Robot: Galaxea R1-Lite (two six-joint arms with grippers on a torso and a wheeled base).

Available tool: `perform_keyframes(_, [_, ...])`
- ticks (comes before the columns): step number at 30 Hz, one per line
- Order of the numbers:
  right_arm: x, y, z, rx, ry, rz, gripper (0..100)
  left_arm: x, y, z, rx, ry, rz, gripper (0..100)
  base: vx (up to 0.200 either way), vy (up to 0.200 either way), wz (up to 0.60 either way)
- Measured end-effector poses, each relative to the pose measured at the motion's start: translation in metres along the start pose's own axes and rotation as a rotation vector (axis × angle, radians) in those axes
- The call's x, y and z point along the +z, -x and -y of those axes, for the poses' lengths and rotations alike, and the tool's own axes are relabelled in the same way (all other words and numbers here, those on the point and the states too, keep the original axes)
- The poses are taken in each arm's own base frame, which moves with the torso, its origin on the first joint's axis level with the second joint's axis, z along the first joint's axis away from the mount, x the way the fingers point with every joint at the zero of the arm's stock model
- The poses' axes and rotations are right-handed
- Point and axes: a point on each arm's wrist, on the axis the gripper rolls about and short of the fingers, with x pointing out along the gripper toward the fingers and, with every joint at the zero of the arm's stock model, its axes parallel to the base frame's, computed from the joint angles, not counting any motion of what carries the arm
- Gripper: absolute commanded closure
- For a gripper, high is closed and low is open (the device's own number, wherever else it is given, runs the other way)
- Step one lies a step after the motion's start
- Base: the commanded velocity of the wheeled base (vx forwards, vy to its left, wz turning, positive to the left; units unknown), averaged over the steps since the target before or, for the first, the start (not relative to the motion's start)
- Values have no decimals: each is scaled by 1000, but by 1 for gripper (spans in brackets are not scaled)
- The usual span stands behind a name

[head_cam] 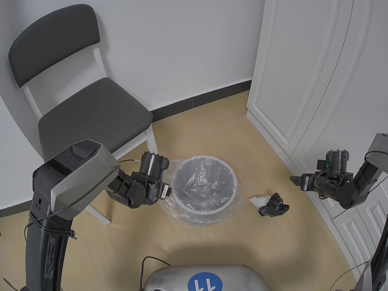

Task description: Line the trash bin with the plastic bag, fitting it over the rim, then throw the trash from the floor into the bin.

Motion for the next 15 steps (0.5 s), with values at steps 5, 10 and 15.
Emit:
perform_keyframes(5, [0,0,0,0,0,0,0,-2,-1,-2,0,22,-3,0,0,0,0])
perform_keyframes(10, [0,0,0,0,2,-1,0,-6,-2,0,-22,29,-8,0,0,0,0])
perform_keyframes(15, [-1,-1,0,0,3,-3,0,-13,-10,3,-53,48,-25,0,0,0,0])
